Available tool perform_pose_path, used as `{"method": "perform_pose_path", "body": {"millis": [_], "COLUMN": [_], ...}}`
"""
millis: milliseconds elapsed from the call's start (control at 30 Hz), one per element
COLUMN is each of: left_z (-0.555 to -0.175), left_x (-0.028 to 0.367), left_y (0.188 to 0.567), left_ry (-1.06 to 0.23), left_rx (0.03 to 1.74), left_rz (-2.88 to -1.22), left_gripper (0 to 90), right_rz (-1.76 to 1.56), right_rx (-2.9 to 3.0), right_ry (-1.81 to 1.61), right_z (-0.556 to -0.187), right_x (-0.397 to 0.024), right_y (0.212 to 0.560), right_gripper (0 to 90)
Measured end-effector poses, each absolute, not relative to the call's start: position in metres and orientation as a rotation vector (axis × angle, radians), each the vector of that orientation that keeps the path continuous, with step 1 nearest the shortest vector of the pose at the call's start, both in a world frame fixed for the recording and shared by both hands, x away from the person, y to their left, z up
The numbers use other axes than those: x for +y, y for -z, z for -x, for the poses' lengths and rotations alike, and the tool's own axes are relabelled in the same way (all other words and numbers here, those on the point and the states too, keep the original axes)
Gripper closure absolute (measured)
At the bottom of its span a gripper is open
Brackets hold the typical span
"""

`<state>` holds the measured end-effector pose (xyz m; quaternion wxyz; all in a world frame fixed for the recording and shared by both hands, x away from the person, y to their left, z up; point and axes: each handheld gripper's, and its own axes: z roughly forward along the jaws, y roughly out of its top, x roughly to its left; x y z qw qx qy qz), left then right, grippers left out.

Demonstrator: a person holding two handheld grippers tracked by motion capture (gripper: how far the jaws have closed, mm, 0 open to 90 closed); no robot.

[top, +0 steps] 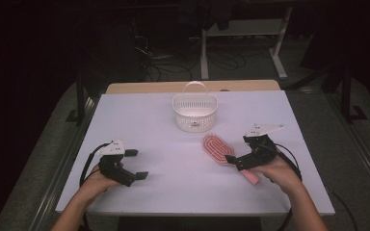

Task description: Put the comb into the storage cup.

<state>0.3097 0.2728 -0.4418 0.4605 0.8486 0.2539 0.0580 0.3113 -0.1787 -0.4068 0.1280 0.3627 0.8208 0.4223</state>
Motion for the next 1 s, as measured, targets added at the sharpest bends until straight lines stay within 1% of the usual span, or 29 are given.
{"method": "perform_pose_path", "body": {"millis": [667, 1000], "left_z": [-0.312, -0.311], "left_x": [0.273, 0.273], "left_y": [0.442, 0.442], "left_ry": [-0.126, -0.132], "left_rx": [0.628, 0.621], "left_rz": [-2.086, -2.092], "left_gripper": [0.0, 0.0], "right_rz": [-1.075, -1.096], "right_rx": [2.378, 2.399], "right_ry": [-1.191, -1.162], "right_z": [-0.342, -0.345], "right_x": [-0.163, -0.158], "right_y": [0.398, 0.397], "right_gripper": [0.0, 0.0]}}
